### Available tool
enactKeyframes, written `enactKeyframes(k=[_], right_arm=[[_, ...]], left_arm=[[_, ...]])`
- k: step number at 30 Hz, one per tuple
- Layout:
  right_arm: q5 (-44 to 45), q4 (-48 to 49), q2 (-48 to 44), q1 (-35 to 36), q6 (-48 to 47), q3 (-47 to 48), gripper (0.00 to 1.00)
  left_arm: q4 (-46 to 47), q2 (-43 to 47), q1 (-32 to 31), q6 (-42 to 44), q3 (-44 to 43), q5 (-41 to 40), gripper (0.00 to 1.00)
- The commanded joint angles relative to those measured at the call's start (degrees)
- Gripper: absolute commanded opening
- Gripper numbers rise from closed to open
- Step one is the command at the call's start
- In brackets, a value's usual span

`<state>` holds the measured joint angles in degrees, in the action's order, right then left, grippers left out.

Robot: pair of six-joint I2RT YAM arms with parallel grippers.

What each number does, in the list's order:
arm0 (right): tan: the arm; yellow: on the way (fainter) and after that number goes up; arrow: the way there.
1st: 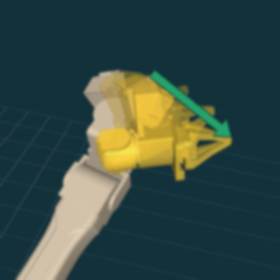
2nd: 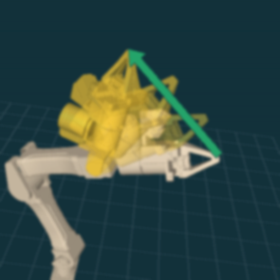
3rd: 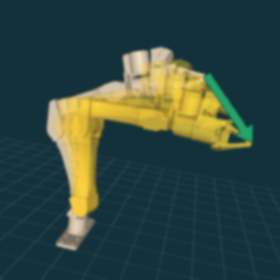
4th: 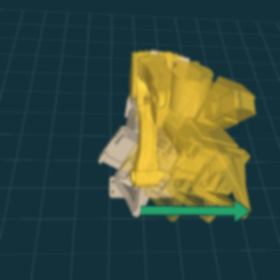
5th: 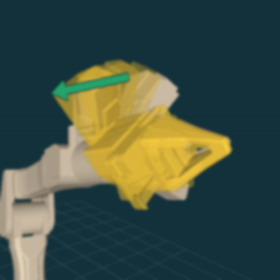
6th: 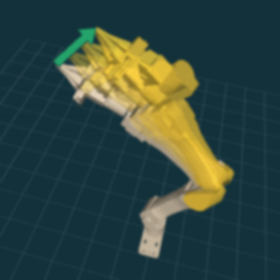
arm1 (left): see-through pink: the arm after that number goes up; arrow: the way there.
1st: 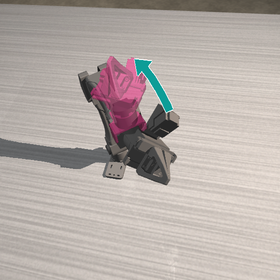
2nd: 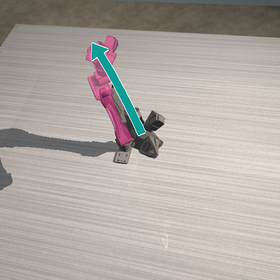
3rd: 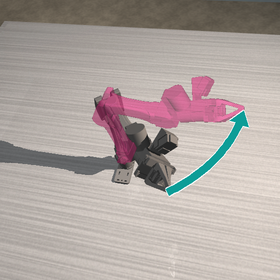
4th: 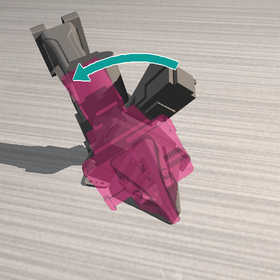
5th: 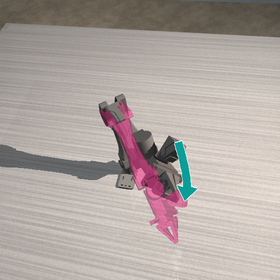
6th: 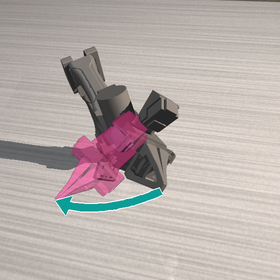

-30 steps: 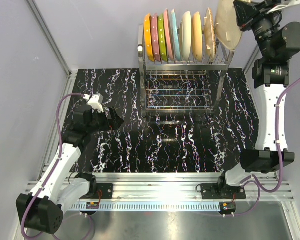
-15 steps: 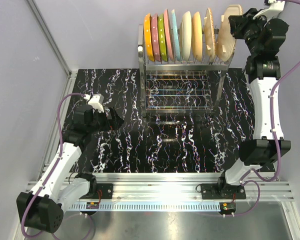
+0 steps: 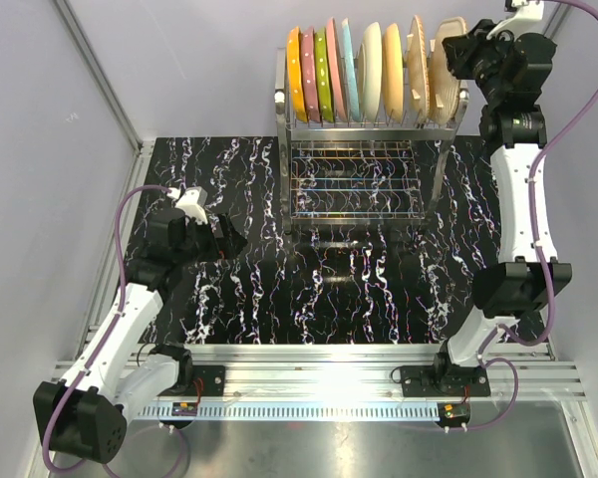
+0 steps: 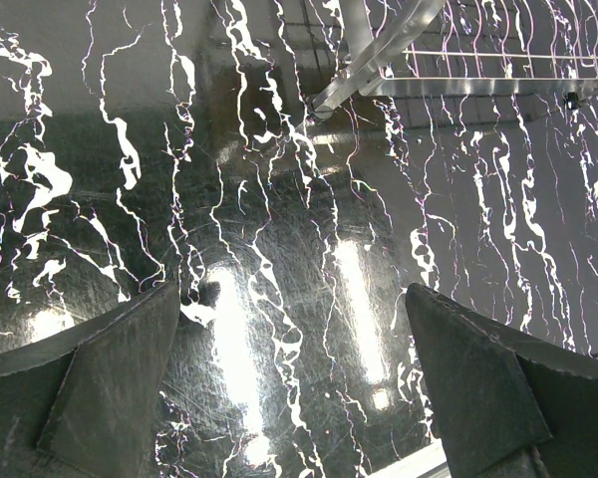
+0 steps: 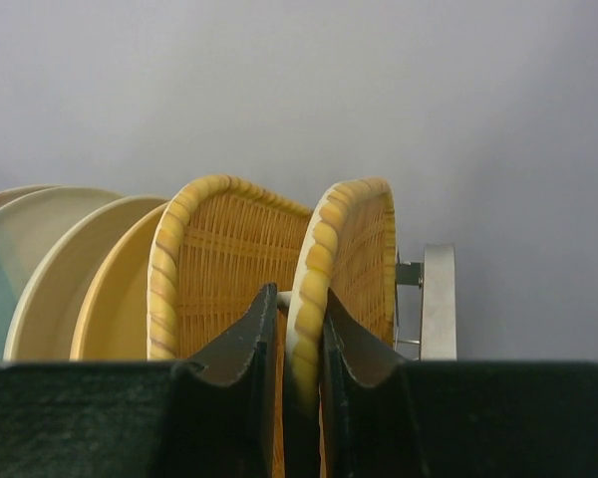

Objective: Load the plates into the dish rack
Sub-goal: Insert the plate into the dish rack

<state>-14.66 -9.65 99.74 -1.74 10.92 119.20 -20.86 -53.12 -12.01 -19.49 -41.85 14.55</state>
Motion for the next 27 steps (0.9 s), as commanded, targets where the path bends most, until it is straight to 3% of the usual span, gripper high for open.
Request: enactKeyframes(k=[1, 5, 14, 27], right_arm=[[-1.16, 1.83, 0.97, 0.68, -2.22, 5.34, 0.02], [-1.43, 0.08, 3.08, 0.77, -2.3, 6.66, 0.02], [-0.99, -1.77, 5.02, 0.77, -1.78, 7.72, 0.35], [-0.55, -1.69, 3.27, 0.86, -0.81, 7.45, 0.5]], left_arm=[[2.84, -0.23, -0.21, 0.06, -0.08, 0.66, 0.99], [2.76, -0.14, -0.21, 0.06, -0.17, 0.48, 0.99], [2.58, -0.66, -0.21, 0.06, -0.26, 0.75, 0.99], [2.49, -0.05, -0.21, 0.06, -0.43, 0.92, 0.99]])
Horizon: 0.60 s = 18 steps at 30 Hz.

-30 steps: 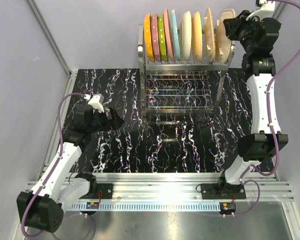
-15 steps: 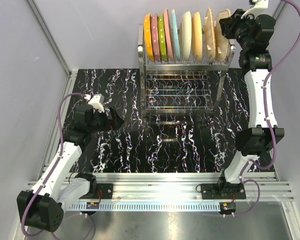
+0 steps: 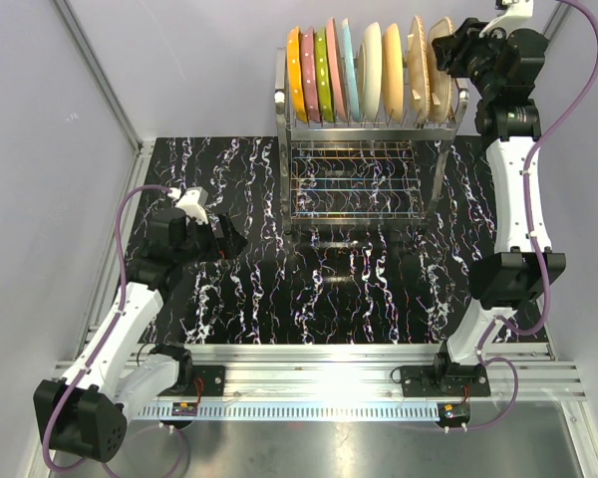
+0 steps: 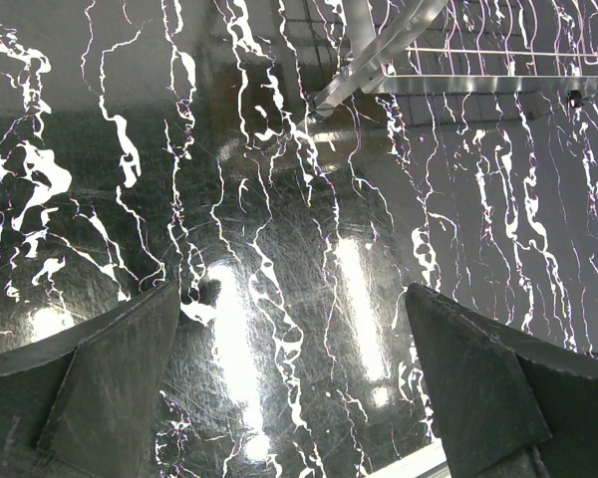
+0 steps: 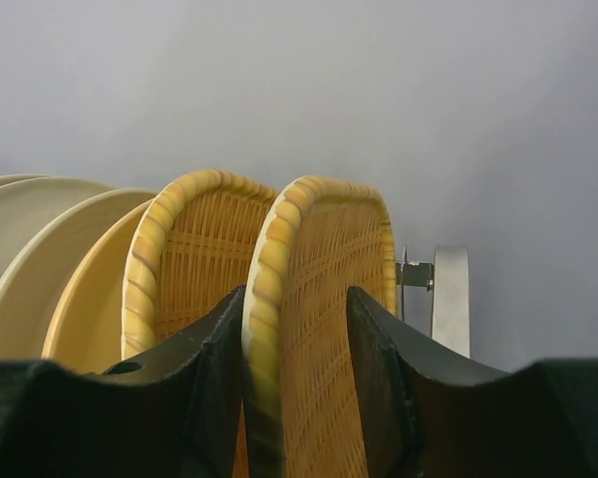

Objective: Load the plates into the dish rack
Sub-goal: Insert the plate into the dish rack

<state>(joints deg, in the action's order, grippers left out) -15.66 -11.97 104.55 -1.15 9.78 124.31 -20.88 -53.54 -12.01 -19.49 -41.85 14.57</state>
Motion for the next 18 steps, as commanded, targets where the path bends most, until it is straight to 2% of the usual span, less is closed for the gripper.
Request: enactKeyframes(k=[1, 18], right_arm=[[0.54, 0.54, -1.81, 0.27, 0.15, 2.51, 0.5], [0.9, -2.62, -7.34, 0.27, 2.78, 7.0, 0.59]], left_arm=[[2.6, 0.36, -0.21, 0.06, -0.34, 0.81, 0.99], [2.16, 0.36, -0.21, 0.15, -0.52, 1.16, 0.99]])
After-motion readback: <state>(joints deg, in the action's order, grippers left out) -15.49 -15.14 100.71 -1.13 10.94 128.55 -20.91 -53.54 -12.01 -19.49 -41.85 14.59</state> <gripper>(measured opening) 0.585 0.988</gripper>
